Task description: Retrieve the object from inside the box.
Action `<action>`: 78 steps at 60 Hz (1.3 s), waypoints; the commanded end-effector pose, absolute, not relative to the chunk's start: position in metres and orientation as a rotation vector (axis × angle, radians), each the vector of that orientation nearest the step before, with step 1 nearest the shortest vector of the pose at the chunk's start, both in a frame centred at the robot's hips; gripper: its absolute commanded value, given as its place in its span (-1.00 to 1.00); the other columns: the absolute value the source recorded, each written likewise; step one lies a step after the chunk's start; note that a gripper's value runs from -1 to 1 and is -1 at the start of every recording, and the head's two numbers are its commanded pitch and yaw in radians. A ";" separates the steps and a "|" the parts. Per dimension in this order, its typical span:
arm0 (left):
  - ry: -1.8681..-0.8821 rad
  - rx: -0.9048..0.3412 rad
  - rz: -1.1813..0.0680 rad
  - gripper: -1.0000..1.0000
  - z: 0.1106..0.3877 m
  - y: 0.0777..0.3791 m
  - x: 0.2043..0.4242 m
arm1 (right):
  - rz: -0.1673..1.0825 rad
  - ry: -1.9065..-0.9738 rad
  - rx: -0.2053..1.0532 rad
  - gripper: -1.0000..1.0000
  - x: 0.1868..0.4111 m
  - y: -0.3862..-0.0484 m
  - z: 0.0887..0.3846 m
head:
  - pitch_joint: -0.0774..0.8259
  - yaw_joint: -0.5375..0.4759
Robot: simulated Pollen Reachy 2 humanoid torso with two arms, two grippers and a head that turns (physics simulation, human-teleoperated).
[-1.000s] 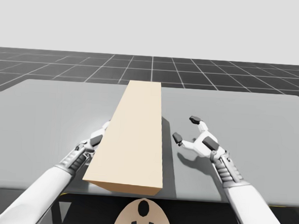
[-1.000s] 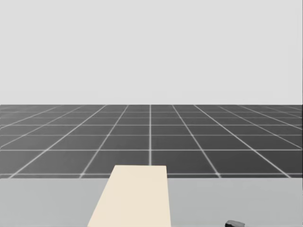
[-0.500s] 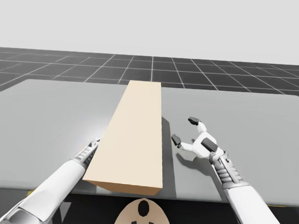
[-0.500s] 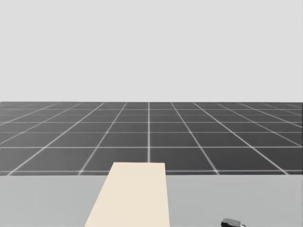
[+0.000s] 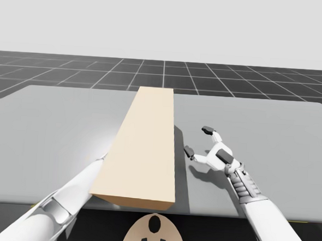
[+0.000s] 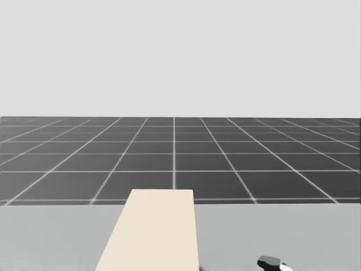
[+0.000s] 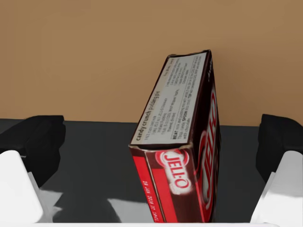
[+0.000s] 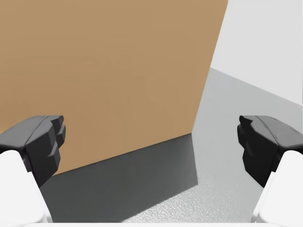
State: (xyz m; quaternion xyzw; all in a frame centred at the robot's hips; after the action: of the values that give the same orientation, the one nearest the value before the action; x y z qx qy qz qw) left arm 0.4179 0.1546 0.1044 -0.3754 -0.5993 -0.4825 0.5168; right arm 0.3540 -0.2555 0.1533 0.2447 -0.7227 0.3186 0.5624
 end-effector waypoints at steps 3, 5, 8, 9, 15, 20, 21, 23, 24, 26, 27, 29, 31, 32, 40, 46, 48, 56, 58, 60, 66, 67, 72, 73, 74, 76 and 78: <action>-1.291 -1.106 -1.167 -1.00 0.084 0.127 0.410 | 0.758 -1.702 0.569 -1.00 0.354 -0.255 0.153 | -0.72 0.00; -1.292 -1.111 -1.168 -0.76 0.084 0.126 0.409 | 0.758 -1.703 0.568 -1.00 0.354 -0.256 0.153 | -0.72 0.00; -1.276 -1.117 -1.178 0.76 0.083 0.126 0.407 | 0.757 -1.703 0.568 -1.00 0.354 -0.256 0.153 | -0.72 0.00; -1.275 -1.116 -1.184 0.85 0.083 0.127 0.407 | 0.756 -1.703 0.568 -1.00 0.354 -0.256 0.153 | -0.72 0.00; -1.269 -1.129 -1.189 0.97 0.088 0.130 0.404 | 0.757 -1.701 0.566 -1.00 0.354 -0.255 0.152 | -0.71 0.00; -1.279 -1.133 -1.188 1.00 0.093 0.134 0.402 | 0.759 -1.700 0.567 -1.00 0.354 -0.255 0.152 | -0.71 0.00; -1.284 -1.133 -1.191 1.00 0.096 0.137 0.400 | 0.759 -1.699 0.568 -1.00 0.354 -0.255 0.152 | -0.71 0.00; -1.288 -1.133 -1.191 1.00 0.099 0.140 0.398 | 0.759 -1.698 0.569 -1.00 0.354 -0.255 0.152 | -0.70 0.00; -1.293 -1.132 -1.192 1.00 0.100 0.142 0.397 | 0.759 -1.698 0.569 -1.00 0.354 -0.255 0.152 | -0.70 0.00; -1.300 -1.119 -1.200 1.00 0.102 0.147 0.395 | 0.760 -1.698 0.569 -1.00 0.353 -0.256 0.152 | -0.70 0.00; -1.301 -1.114 -1.203 1.00 0.103 0.150 0.394 | 0.761 -1.698 0.569 -1.00 0.353 -0.256 0.152 | -0.70 0.00; -1.304 -1.108 -1.207 1.00 0.105 0.156 0.392 | 0.761 -1.697 0.569 -1.00 0.353 -0.256 0.152 | -0.70 0.00; -1.312 -1.097 -1.208 1.00 0.108 0.163 0.391 | 0.762 -1.696 0.570 -1.00 0.353 -0.255 0.152 | -0.70 0.00; -1.317 -1.093 -1.208 1.00 0.109 0.165 0.390 | 0.763 -1.696 0.570 -1.00 0.353 -0.255 0.152 | -0.70 0.00; -1.387 -1.048 -1.168 1.00 0.123 0.203 0.383 | 0.766 -1.695 0.572 -1.00 0.353 -0.256 0.151 | -0.70 0.01; -1.438 -1.007 -1.134 1.00 0.132 0.231 0.378 | 0.769 -1.693 0.572 -1.00 0.353 -0.255 0.151 | -0.72 0.03; -1.458 -0.997 -1.115 1.00 0.136 0.243 0.375 | 0.770 -1.693 0.573 -1.00 0.353 -0.255 0.151 | -0.72 0.04; -1.525 -0.941 -1.077 1.00 0.150 0.279 0.365 | 0.774 -1.690 0.572 -1.00 0.353 -0.255 0.151 | -0.73 0.05; -1.536 -0.935 -1.069 1.00 0.154 0.285 0.363 | 0.774 -1.690 0.572 -1.00 0.353 -0.255 0.151 | -0.73 0.05; -1.559 -0.919 -1.053 1.00 0.161 0.297 0.359 | 0.775 -1.690 0.573 -1.00 0.353 -0.256 0.151 | -0.74 0.04; -1.608 -0.892 -1.026 1.00 0.177 0.318 0.351 | 0.780 -1.690 0.573 -1.00 0.353 -0.256 0.151 | -0.74 0.04; -1.629 -0.881 -1.017 1.00 0.183 0.325 0.348 | 0.781 -1.689 0.574 -1.00 0.353 -0.256 0.151 | -0.74 0.04; -1.684 -0.846 -0.997 1.00 0.197 0.340 0.341 | 0.783 -1.689 0.575 -1.00 0.353 -0.256 0.150 | -0.75 0.04; -1.691 -0.843 -0.992 1.00 0.199 0.342 0.340 | 0.783 -1.688 0.574 -1.00 0.353 -0.256 0.150 | -0.75 0.04; -1.717 -0.829 -0.982 1.00 0.205 0.348 0.337 | 0.783 -1.688 0.574 -1.00 0.353 -0.256 0.150 | -0.75 0.04; -1.735 -0.821 -0.978 1.00 0.209 0.352 0.335 | 0.783 -1.688 0.574 -1.00 0.353 -0.256 0.150 | -0.75 0.04; -1.770 -0.808 -0.964 1.00 0.218 0.360 0.330 | 0.783 -1.689 0.575 -1.00 0.353 -0.257 0.151 | -0.75 0.04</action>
State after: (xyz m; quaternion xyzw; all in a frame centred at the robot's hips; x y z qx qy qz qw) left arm 0.3399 0.3315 0.1827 -0.3093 -0.6528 -0.4261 0.5447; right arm 0.3529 -0.2561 0.1506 0.2438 -0.7173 0.3314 0.5623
